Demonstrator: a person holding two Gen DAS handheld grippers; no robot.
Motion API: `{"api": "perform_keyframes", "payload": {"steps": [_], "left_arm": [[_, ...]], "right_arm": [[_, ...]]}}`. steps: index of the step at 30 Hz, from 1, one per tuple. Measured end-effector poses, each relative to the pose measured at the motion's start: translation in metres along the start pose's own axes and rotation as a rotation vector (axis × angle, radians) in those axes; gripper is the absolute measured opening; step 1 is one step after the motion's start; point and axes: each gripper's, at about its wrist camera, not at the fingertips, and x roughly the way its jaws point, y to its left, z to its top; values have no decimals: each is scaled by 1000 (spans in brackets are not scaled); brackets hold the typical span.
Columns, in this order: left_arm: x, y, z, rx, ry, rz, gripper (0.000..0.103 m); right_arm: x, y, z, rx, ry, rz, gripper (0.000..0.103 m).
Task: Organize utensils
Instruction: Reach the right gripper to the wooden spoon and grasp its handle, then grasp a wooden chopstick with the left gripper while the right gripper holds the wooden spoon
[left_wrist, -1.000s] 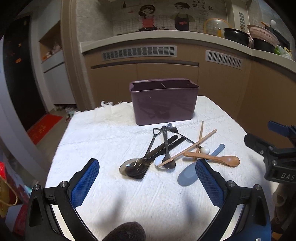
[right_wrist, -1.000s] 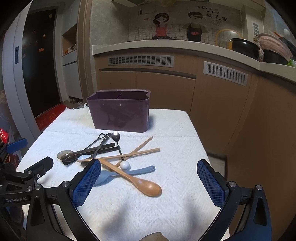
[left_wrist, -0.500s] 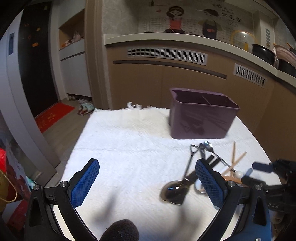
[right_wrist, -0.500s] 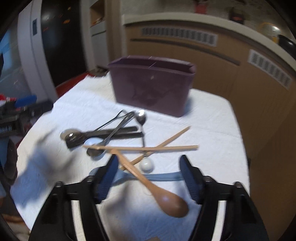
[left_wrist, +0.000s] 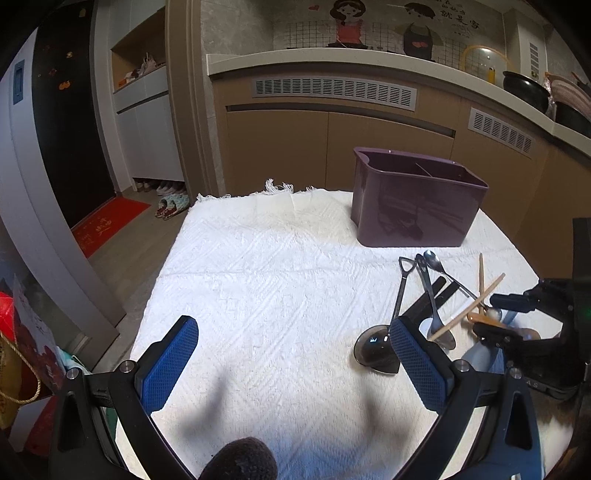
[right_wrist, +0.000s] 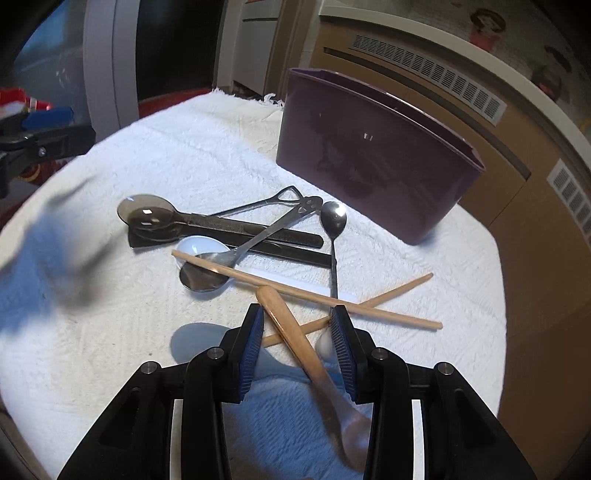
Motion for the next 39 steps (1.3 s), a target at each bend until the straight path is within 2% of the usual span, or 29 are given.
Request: {"api": "perform_keyframes", "payload": {"steps": [2, 3, 4, 7, 12, 19, 21, 23, 24, 26, 28, 31, 33, 35, 39], "left_arm": [[0, -1, -1, 6, 1, -7, 103], [0, -2, -1, 9, 4, -15, 103], [1, -3, -1, 10, 7, -25, 103], [1, -13, -1, 34, 15, -59, 103], [0, -47, -2, 174, -16, -49, 103], [13, -91, 9, 319, 23, -174, 101], [16, -104, 12, 386, 45, -264, 97], [21, -121, 12, 468, 71, -331, 82], [23, -129, 11, 505, 74, -335, 77], [29, -148, 10, 597, 80, -332, 52], [37, -167, 10, 676, 108, -352, 41], [43, -197, 15, 762, 133, -440, 40], [47, -214, 21, 786, 137, -483, 40], [57, -231, 29, 790, 158, -519, 31], [88, -255, 42, 749, 254, -569, 26]], "right_arm": [[-1, -1, -1, -6, 4, -21, 32], [-2, -2, -2, -5, 4, -33, 21], [-4, -5, -3, 5, 6, -37, 15], [-13, -22, -7, 67, 3, -13, 13], [-38, -56, -19, 204, -30, 42, 13], [-68, -82, -33, 314, -109, 33, 13], [-69, -86, -37, 334, -116, 33, 13], [-68, -92, -41, 355, -121, 38, 13], [-68, -95, -42, 369, -124, 42, 13], [-67, -99, -45, 389, -133, 48, 13], [-67, -102, -47, 405, -145, 50, 13], [-69, -110, -52, 433, -157, 56, 13], [-69, -116, -56, 457, -159, 62, 13], [-67, -123, -61, 483, -156, 64, 13], [-64, -140, -72, 552, -148, 81, 13]]}}
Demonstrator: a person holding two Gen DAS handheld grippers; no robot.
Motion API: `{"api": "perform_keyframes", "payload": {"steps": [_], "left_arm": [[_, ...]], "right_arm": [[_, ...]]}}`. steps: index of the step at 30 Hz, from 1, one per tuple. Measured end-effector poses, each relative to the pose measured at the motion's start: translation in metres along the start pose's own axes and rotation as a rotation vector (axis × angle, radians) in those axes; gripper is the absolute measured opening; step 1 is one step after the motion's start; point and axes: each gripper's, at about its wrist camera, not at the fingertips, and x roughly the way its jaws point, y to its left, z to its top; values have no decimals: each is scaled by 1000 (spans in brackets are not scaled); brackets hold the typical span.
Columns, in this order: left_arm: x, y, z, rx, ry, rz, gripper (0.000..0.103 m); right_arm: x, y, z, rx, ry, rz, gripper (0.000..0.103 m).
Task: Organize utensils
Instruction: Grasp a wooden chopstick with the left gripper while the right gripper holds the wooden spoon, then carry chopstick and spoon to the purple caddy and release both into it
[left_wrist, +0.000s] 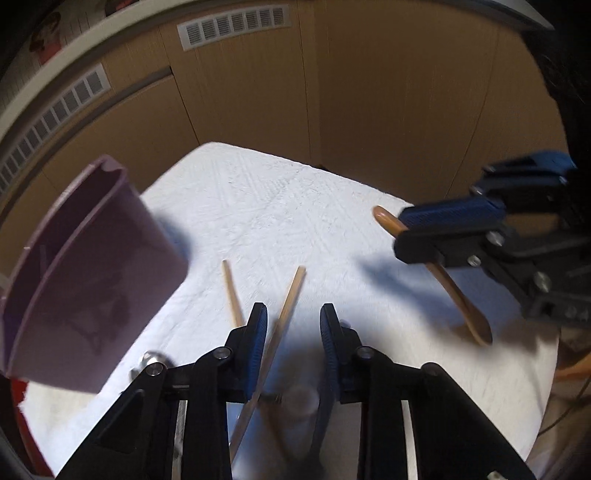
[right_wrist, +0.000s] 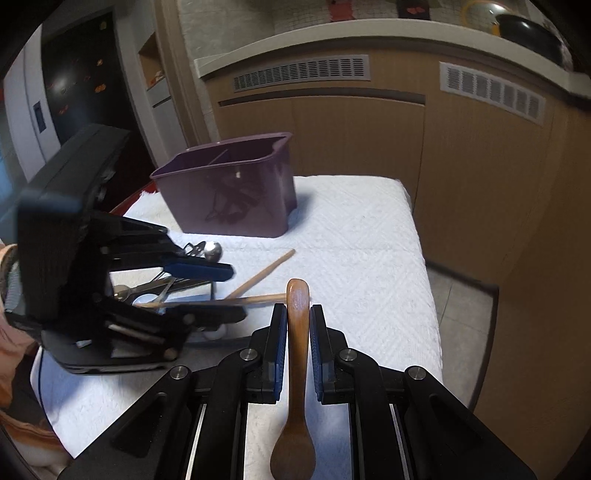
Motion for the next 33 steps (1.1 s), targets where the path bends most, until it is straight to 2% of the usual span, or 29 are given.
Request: {"api": "perform_keyframes", "payload": {"steps": [3, 7, 12, 14, 16, 19, 21, 26, 30, 33], "left_arm": [[17, 6, 9, -38, 41, -37, 24], [35, 13, 10, -65, 92, -8, 24], [32, 9, 6, -91, 77, 13, 22], [29, 8, 2, -122, 60, 21, 11], [22, 8, -5, -170, 45, 42, 7], [7, 18, -20, -307, 15, 74, 7], [-14, 26, -34, -399, -28, 99, 4], [-97, 30, -74, -524, -243, 201, 4], [-149, 30, -89, -540, -370, 309, 4], [-181, 32, -94, -550, -467, 362, 4]], "right_arm": [[-1, -10, 1, 34, -7, 1, 13], [0, -20, 1, 67, -9, 6, 13], [4, -23, 0, 82, 1, 6, 13], [5, -22, 1, 88, 4, 5, 13], [4, -18, 2, 87, 6, 8, 13], [0, -8, 3, 58, 2, 16, 13], [-6, 2, 4, 29, -5, 22, 13], [-15, 33, 7, -37, -22, 51, 13], [-21, 60, 12, -85, -38, 70, 13], [-32, 79, 19, -121, -72, 78, 13]]}}
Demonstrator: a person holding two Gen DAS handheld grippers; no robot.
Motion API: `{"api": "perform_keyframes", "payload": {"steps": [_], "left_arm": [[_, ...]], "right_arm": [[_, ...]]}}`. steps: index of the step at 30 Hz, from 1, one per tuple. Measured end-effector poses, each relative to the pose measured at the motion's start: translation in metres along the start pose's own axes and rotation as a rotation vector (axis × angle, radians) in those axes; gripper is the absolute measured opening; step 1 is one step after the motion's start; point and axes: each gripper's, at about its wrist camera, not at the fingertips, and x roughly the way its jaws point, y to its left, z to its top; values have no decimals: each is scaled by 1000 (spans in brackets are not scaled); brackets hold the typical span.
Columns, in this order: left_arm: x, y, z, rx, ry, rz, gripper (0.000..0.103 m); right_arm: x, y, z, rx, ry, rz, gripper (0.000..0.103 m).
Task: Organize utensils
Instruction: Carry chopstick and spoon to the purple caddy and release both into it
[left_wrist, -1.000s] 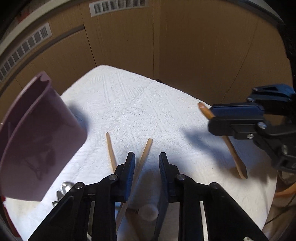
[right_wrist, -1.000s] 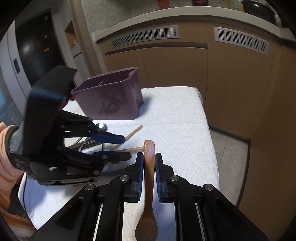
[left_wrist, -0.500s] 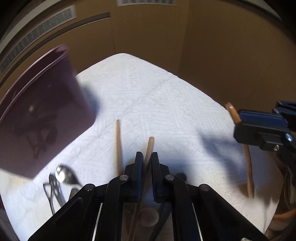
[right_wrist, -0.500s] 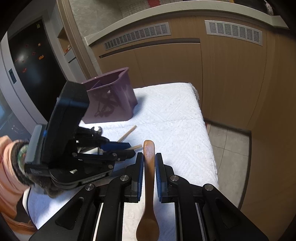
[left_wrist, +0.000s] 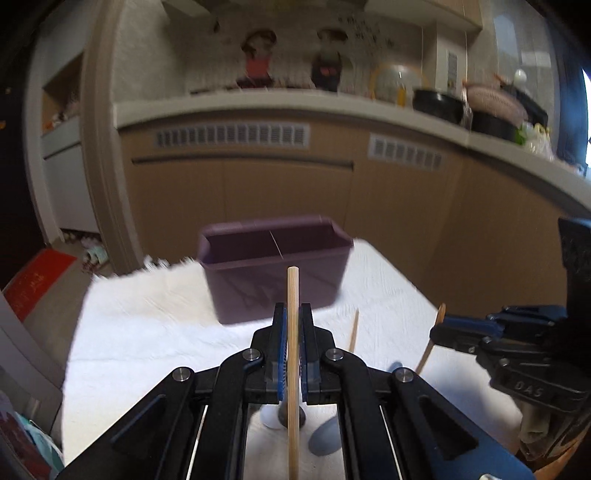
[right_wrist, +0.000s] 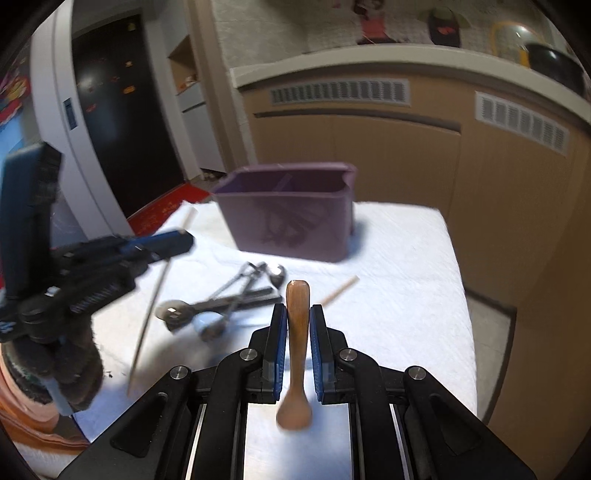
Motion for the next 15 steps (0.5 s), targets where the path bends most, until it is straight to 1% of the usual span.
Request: {"api": "perform_keyframes", "payload": {"steps": [2, 4, 7, 10, 12, 15], "left_arm": [[-20, 8, 12, -10, -71, 16, 4], [-35, 10, 26, 2, -128, 34, 4], [-44, 16, 53, 9, -205, 63, 4], [-46, 24, 83, -7, -266, 76, 4], [-46, 22, 101, 0, -306, 82, 4], [-36, 20, 131, 6, -353, 85, 4]], "right_arm": [[-7, 10, 8, -20, -29, -4, 13], [-13, 18, 19, -49, -57, -19, 13], [-24, 27, 46, -97, -98, -42, 13], [-34, 31, 79, -137, -149, -68, 13], [-39, 32, 102, -161, -184, -89, 13], [-44, 32, 135, -179, -229, -117, 13]]}}
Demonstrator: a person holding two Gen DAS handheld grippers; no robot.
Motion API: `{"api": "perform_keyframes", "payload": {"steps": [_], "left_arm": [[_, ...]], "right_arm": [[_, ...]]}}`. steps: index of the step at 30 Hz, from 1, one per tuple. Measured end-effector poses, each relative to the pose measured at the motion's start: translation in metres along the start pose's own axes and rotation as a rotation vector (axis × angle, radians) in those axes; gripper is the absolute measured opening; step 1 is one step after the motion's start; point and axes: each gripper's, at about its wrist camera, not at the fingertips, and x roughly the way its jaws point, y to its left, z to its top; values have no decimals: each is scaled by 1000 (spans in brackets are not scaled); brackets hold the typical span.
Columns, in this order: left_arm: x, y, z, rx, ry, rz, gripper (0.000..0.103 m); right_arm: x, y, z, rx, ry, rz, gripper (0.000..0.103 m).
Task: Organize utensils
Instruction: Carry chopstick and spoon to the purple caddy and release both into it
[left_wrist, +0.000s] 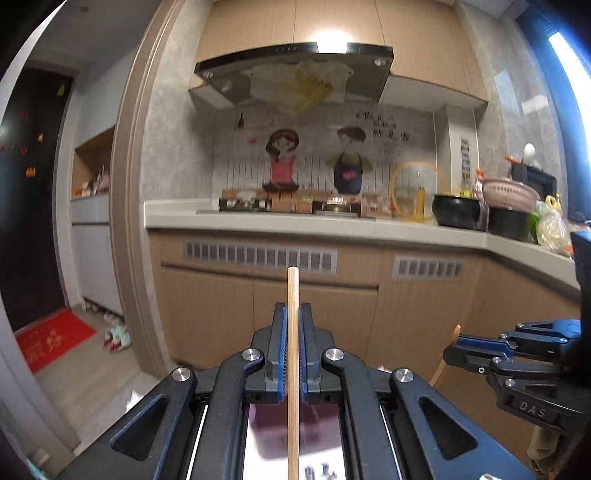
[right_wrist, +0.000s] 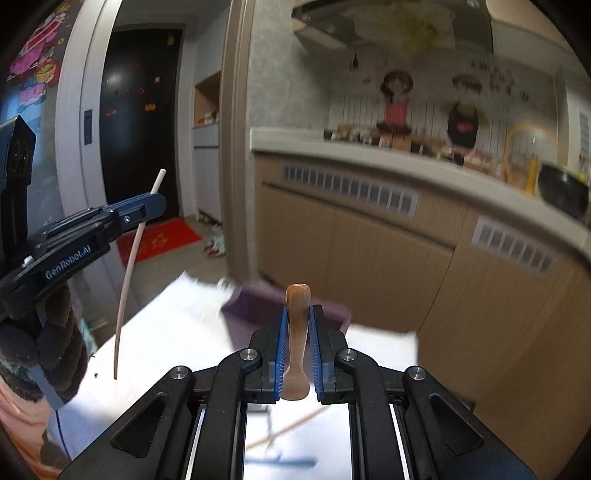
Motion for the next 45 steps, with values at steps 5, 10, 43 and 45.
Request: {"api": "perform_keyframes", "payload": {"steps": [5, 10, 43, 45], "left_arm": [[48, -2, 27, 10, 0, -52, 4], [98, 6, 28, -26, 33, -106, 4], [165, 45, -56, -94, -72, -2, 5], [166, 44, -51, -89, -72, -6, 5]], "right_arm": [[12, -14, 42, -11, -51, -26, 13], [50, -30, 63, -25, -42, -41, 13], [202, -22, -38, 23, 300, 51, 13], [202, -23, -37, 32, 298, 54, 13]]}}
